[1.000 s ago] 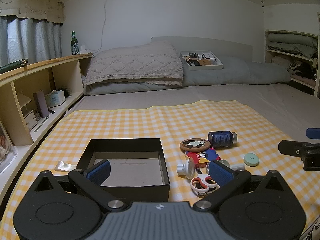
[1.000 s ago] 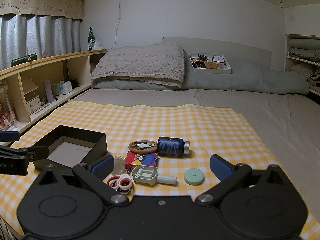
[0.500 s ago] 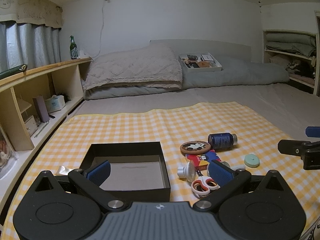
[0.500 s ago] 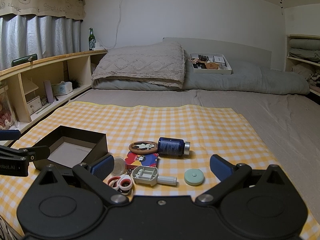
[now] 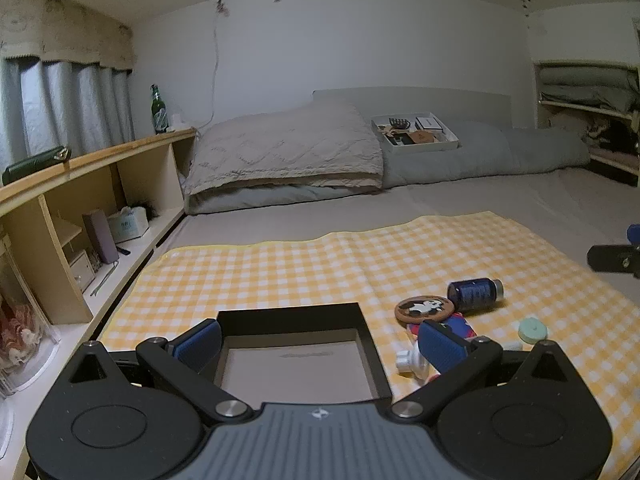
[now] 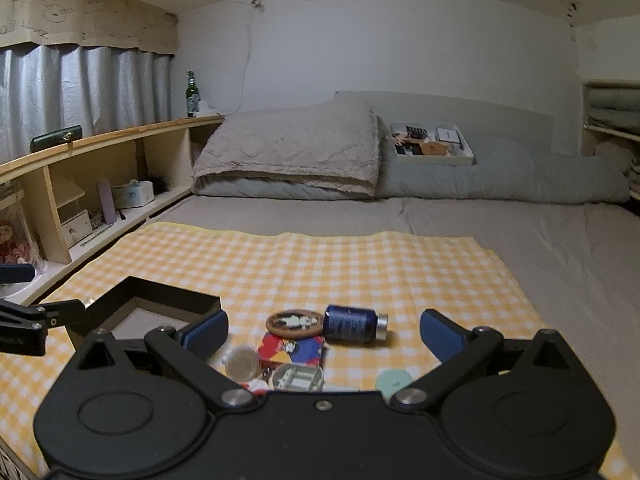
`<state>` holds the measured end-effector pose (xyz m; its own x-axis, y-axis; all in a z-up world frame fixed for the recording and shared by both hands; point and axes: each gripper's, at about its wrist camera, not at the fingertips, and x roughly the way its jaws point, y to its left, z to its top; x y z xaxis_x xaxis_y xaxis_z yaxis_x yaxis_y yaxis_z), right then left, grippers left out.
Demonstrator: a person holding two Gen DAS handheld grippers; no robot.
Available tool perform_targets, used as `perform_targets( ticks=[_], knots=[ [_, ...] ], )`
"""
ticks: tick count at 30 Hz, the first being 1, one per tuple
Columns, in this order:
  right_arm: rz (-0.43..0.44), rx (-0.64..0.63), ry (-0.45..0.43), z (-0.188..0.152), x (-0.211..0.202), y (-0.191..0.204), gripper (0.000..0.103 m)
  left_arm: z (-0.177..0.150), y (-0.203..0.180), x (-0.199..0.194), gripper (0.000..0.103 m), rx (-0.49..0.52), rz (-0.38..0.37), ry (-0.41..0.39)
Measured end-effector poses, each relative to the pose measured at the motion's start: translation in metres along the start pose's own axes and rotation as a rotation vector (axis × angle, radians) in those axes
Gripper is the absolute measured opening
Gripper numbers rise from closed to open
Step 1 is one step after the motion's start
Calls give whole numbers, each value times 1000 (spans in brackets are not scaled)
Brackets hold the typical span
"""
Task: Organize rigid objects
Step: 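Move the right tool to the panda coaster and close on it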
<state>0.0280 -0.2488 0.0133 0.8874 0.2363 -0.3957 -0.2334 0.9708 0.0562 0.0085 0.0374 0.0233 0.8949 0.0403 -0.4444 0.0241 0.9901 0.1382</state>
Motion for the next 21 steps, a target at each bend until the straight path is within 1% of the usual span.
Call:
perform_targets(
  ticks=[4, 7, 11, 16, 17, 19, 21],
  knots=[
    [25, -24, -12, 20, 7, -1, 103, 11, 21, 8, 103, 21, 44, -2],
    [28, -40, 2, 35, 21, -4, 103, 22, 37, 17, 103, 45, 76, -3],
    [43, -27, -5, 55, 44, -6, 103, 33, 60, 36, 103, 59, 106, 49],
    [110, 24, 51, 81, 84, -3, 103, 38, 83, 56, 103, 61, 179, 100],
    [114, 40, 68, 86, 93, -1, 103, 37, 87, 59, 103, 53, 174, 111],
    [125, 75, 94, 94, 111, 2, 103, 36, 94, 64, 103, 33, 138, 138],
    [149, 109, 109, 96, 128, 7, 103, 33, 100, 69, 102, 18, 111, 163]
  ],
)
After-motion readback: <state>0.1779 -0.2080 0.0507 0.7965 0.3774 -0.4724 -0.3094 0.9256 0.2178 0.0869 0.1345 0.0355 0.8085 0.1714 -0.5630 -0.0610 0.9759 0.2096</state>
